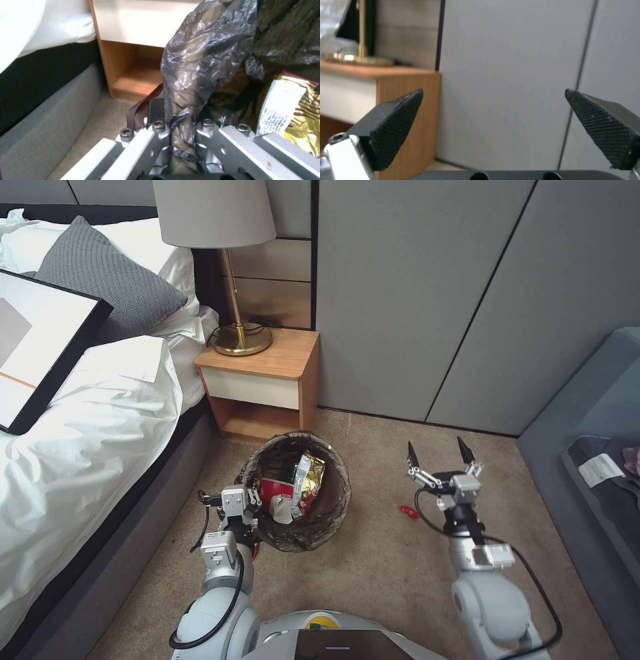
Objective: Pick up the trash bin, then pick up the garbage from the floor and place it into the trash bin.
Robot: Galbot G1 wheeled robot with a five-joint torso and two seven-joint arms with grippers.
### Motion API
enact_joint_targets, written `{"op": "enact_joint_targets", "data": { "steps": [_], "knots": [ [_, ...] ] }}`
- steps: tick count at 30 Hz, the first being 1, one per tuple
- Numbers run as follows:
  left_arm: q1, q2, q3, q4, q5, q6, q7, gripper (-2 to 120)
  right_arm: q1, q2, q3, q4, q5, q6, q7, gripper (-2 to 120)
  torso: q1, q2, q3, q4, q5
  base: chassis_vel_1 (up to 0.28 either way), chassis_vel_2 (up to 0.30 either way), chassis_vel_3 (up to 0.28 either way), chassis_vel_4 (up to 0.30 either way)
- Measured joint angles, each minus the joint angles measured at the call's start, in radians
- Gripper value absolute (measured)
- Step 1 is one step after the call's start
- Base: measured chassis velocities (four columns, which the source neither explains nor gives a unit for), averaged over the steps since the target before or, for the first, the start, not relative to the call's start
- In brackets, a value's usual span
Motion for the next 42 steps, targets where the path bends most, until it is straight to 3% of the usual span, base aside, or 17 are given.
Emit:
{"op": "enact_joint_targets", "data": {
  "steps": [4, 7, 8, 14, 15, 18, 20, 26, 42],
  "knots": [
    [0.0, 0.0, 0.0, 0.0, 0.0, 0.0, 0.0, 2, 0.053, -0.054, -0.004, -0.072, 0.047, -0.049, -0.052, 100, 0.0, 0.0, 0.0, 0.0, 0.0002, 0.0, 0.0, 0.0, 0.0],
    [0.0, 0.0, 0.0, 0.0, 0.0, 0.0, 0.0, 2, 0.11, -0.156, -0.027, -0.16, 0.092, -0.143, -0.14, 100, 0.0, 0.0, 0.0, 0.0001, 0.0, 0.0, 0.0, 0.0, 0.0],
    [0.0, 0.0, 0.0, 0.0, 0.0, 0.0, 0.0, 2, 0.11, -0.156, -0.027, -0.16, 0.092, -0.143, -0.14, 100, 0.0, 0.0, 0.0, 0.0001, 0.0, 0.0, 0.0, 0.0, 0.0],
    [0.0, 0.0, 0.0, 0.0, 0.0, 0.0, 0.0, 2, 0.186, -0.269, -0.075, -0.345, -0.005, -0.213, -0.208, 100, 0.0, 0.0, 0.0, 0.0001, -0.0002, 0.0, 0.0, 0.0, 0.0],
    [0.0, 0.0, 0.0, 0.0, 0.0, 0.0, 0.0, 2, 0.186, -0.269, -0.075, -0.345, -0.005, -0.213, -0.208, 100, 0.0, 0.0, 0.0, 0.0001, -0.0002, 0.0, 0.0, 0.0, 0.0],
    [0.0, 0.0, 0.0, 0.0, 0.0, 0.0, 0.0, 2, 0.235, -0.259, -0.055, -0.479, -0.106, -0.203, -0.335, 100, 0.0, 0.0, 0.0, -0.0004, 0.0, 0.0, 0.0, 0.0, 0.0],
    [0.0, 0.0, 0.0, 0.0, 0.0, 0.0, 0.0, 2, 0.239, -0.258, -0.054, -0.489, -0.112, -0.202, -0.344, 100, 0.0, 0.0, 0.0, -0.0004, -0.0001, 0.0, 0.0, 0.0, 0.0],
    [0.0, 0.0, 0.0, 0.0, 0.0, 0.0, 0.0, 2, 0.286, -0.24, -0.028, -0.633, -0.192, -0.146, -0.507, 100, 0.0, 0.0, 0.0, -0.0002, -0.0002, 0.0, 0.0, 0.0, 0.0],
    [0.0, 0.0, 0.0, 0.0, 0.0, 0.0, 0.0, 2, 0.366, -0.199, -0.025, -0.832, -0.254, -0.072, -0.609, 100, 0.0, 0.0, 0.0, -0.0001, -0.0003, 0.0, 0.0, 0.0, 0.0]
  ]
}}
